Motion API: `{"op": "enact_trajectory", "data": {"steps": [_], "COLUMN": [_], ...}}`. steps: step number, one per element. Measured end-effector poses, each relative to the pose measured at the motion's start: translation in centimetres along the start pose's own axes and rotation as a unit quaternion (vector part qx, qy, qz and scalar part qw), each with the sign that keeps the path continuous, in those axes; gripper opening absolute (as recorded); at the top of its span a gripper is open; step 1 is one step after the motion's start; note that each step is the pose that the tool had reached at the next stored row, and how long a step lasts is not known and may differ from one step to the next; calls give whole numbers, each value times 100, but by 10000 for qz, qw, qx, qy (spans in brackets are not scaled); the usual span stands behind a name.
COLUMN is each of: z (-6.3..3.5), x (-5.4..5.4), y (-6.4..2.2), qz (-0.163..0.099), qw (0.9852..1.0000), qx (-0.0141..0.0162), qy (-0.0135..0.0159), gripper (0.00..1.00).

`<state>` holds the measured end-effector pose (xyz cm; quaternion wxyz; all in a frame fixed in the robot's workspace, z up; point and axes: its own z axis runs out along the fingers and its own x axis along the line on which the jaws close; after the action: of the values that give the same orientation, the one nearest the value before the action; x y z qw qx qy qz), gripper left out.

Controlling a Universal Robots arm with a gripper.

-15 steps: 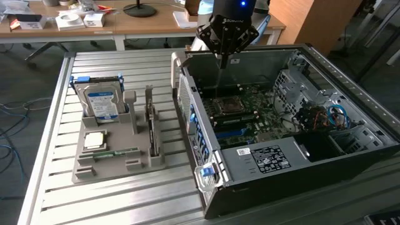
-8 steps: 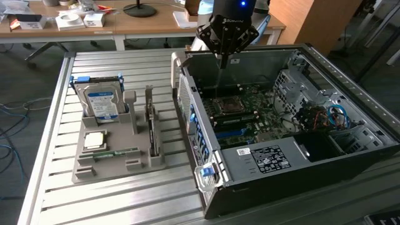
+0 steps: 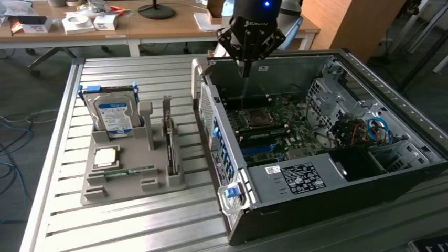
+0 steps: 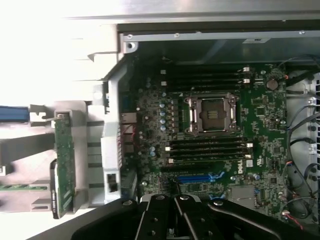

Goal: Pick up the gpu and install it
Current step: 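Reach for the gpu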

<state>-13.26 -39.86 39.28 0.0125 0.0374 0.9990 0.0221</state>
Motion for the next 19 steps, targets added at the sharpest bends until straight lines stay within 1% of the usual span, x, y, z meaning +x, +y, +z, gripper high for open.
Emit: {"op": "enact_trajectory", "data": {"steps": [7, 12, 19], "z": [0, 3, 8], "x": [278, 454, 749], "y": [-16, -23, -21], "qz": [0, 0, 0], "qw": [10000, 10000, 10000], "qx": [0, 0, 0], "qy": [0, 0, 0], "gripper": [11, 11, 11]}}
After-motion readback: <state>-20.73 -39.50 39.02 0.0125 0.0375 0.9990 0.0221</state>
